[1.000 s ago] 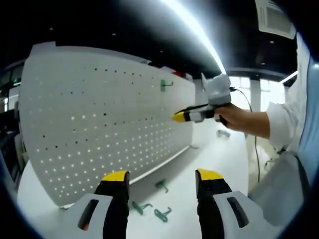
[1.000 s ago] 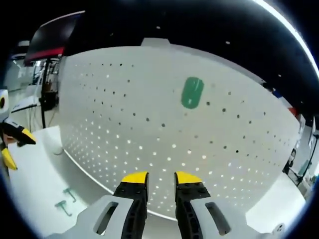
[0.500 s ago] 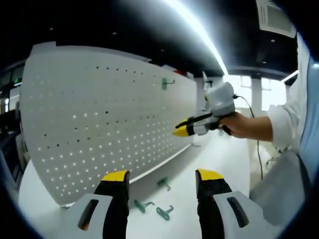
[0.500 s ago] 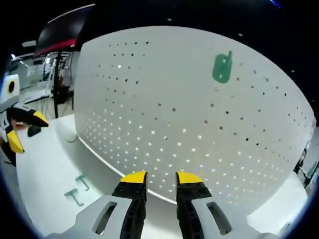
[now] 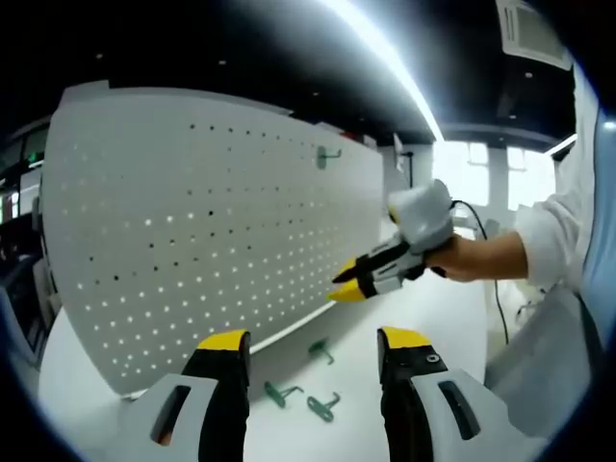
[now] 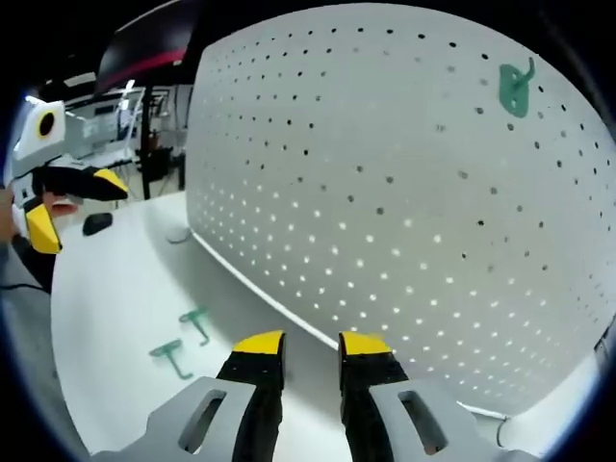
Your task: Insert the hook assembly into the mounting plate slot until the hook locks in place.
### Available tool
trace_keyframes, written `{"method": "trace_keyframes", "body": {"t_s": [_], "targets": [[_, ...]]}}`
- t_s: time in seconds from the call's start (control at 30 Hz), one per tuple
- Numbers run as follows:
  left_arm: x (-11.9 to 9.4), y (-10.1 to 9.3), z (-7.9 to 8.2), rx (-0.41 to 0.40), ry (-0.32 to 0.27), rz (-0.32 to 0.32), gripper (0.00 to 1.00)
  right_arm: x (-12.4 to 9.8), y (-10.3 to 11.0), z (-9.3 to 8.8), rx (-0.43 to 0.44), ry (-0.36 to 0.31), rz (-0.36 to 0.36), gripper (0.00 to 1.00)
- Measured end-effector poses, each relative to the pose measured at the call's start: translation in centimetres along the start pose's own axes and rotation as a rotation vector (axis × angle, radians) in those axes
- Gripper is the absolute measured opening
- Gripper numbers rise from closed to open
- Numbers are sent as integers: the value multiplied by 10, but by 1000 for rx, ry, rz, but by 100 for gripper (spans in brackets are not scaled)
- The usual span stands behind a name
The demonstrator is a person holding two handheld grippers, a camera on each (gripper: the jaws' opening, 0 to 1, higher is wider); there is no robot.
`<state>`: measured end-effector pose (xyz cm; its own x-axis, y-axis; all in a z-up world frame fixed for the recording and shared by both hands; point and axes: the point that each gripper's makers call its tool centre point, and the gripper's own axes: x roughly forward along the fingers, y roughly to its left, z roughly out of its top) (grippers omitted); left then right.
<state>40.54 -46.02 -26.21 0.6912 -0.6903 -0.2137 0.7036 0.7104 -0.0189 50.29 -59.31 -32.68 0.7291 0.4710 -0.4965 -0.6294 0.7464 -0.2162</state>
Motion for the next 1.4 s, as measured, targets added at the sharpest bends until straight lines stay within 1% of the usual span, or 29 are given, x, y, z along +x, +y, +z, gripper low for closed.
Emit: {"method": "trace_keyframes", "body": {"t_s": [0.13,0.27,0.47,0.63,0.9,1.13,1.27,1.33,1.4], "targets": [[0,1,-2,3,6,4,55,10,7,-9,-4,17,30,20],[0,2,-3,4,13,5,54,18,14,-18,-19,49,60,20],[1,1,-7,13,29,4,54,29,27,-27,-37,90,131,16],[1,1,-8,20,38,4,54,37,31,-33,-51,116,157,16],[1,3,-10,18,44,6,53,47,39,-45,-100,171,202,14],[2,1,-10,21,48,-4,52,55,38,-46,-146,191,214,13],[2,2,-11,20,51,-3,52,59,40,-47,-182,206,233,9],[2,2,-11,18,54,-3,52,60,43,-49,-196,218,246,6],[2,2,-12,17,56,-3,52,62,45,-50,-210,227,256,6]]}}
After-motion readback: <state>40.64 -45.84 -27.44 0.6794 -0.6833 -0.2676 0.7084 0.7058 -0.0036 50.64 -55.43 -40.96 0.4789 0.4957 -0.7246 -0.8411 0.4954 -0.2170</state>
